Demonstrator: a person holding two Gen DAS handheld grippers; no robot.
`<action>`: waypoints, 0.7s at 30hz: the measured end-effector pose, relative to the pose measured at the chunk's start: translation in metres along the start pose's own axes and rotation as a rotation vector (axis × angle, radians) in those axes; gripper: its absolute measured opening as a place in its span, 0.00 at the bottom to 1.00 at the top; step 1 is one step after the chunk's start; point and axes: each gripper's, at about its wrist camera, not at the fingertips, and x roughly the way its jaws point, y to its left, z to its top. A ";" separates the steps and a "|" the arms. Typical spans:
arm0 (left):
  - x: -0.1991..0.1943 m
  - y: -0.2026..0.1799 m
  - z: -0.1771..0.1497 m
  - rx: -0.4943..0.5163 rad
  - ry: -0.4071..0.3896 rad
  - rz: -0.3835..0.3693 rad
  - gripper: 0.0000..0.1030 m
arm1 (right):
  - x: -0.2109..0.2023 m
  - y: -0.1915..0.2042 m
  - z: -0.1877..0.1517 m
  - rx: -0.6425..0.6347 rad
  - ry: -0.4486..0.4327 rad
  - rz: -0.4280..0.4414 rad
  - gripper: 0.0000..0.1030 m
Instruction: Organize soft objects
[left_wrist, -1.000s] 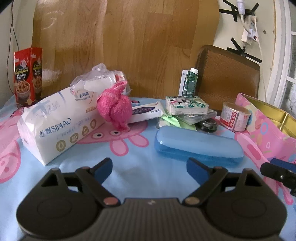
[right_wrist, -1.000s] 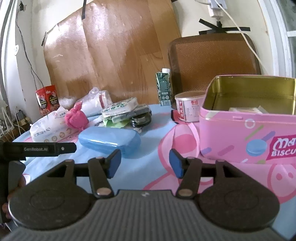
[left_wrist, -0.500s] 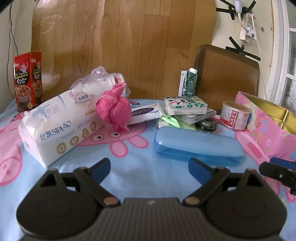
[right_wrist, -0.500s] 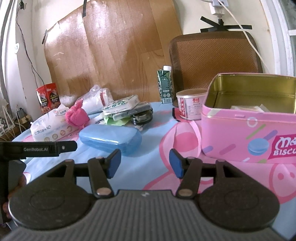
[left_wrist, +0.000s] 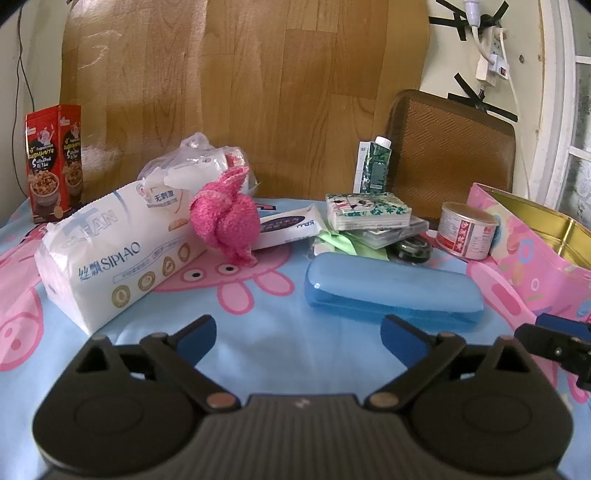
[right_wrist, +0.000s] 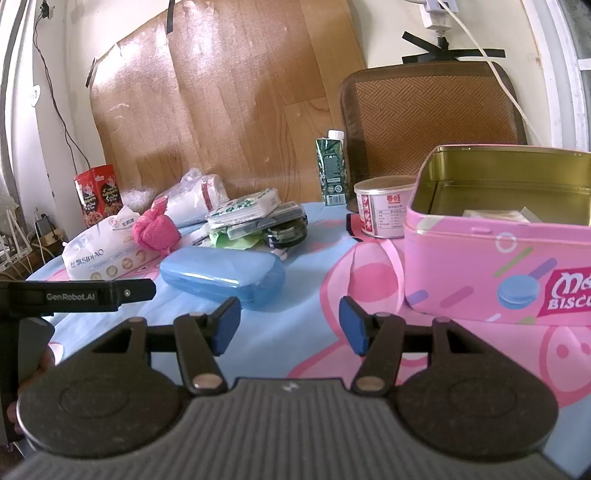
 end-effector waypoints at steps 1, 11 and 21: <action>0.000 0.000 0.000 0.000 -0.001 -0.001 0.97 | 0.000 0.000 0.000 0.000 0.000 0.000 0.60; 0.000 0.000 0.000 0.001 -0.001 -0.001 0.97 | 0.000 0.000 0.000 0.001 -0.002 0.000 0.60; -0.001 0.000 0.000 0.000 -0.001 0.000 0.98 | 0.000 0.001 0.000 0.000 -0.003 0.002 0.61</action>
